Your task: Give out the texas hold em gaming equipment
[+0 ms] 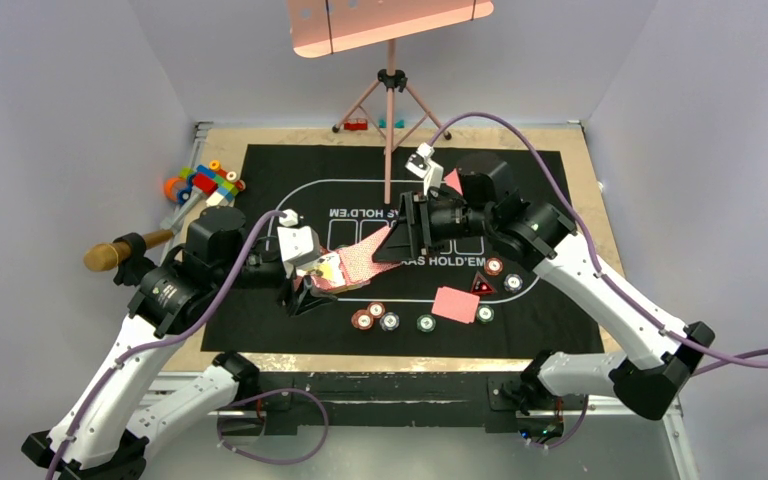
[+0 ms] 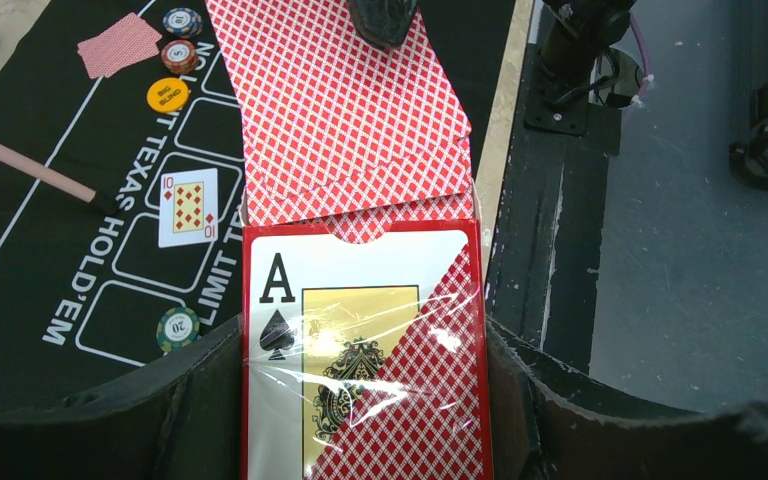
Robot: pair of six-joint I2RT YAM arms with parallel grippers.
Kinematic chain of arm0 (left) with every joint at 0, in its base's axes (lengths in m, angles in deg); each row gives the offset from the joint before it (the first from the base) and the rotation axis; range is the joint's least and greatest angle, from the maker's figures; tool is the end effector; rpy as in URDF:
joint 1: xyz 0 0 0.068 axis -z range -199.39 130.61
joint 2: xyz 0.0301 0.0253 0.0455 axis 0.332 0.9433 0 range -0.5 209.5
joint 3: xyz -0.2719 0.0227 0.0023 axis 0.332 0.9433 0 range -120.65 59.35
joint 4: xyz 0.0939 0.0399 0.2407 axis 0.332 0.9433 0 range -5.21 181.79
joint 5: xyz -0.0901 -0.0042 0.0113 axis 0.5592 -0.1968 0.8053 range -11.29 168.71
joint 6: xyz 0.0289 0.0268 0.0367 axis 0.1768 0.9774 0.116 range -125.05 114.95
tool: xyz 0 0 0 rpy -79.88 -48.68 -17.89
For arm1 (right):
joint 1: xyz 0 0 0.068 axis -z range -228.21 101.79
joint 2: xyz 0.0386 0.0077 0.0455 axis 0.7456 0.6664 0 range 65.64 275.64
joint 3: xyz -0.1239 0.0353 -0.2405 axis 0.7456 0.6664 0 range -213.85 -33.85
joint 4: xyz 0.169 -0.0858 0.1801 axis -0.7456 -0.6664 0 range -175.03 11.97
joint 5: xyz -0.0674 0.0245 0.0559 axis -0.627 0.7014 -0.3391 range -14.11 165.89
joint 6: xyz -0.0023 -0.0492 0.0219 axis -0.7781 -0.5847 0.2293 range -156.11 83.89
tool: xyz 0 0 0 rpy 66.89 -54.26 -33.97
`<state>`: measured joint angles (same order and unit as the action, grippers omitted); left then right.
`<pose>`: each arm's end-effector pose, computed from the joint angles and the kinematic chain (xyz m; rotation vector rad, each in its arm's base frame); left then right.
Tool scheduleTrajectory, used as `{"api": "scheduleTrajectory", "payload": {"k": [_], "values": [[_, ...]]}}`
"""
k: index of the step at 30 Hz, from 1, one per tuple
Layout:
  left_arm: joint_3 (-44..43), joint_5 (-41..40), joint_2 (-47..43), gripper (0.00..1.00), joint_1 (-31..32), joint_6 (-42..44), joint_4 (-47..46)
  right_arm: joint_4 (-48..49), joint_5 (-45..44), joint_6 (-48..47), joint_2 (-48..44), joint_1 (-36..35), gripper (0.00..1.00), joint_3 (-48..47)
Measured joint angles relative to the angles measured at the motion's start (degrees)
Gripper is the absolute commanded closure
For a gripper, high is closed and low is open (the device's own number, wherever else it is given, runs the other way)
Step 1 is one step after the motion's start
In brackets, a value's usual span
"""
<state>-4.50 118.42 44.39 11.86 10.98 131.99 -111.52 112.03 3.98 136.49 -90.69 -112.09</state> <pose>0.1031 -0.0892 0.3883 1.2006 1.6631 -0.8764 0.1782 0.1916 0.4087 -0.5043 2.2396 1.4772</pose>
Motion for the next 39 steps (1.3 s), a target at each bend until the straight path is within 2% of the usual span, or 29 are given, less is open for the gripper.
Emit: {"api": "scheduleTrajectory", "payload": {"k": [8,17,28,39], "values": [[0.0,0.09,0.0,1.0,0.0,-0.13,-0.02,-2.95,-2.32,-2.45,0.55,0.0,0.43,-4.59],[0.0,0.39,-0.02,1.0,0.0,-0.46,-0.04,-3.5,-2.97,-3.04,0.57,-0.28,0.43,-5.16],[0.0,0.39,-0.02,1.0,0.0,-0.46,-0.02,-3.82,-5.64,-3.02,2.71,-3.87,0.44,-9.09],[0.0,0.37,-0.35,1.0,0.0,-0.46,-0.02,-3.69,-8.17,-2.64,4.02,-6.67,0.44,-9.2]]}}
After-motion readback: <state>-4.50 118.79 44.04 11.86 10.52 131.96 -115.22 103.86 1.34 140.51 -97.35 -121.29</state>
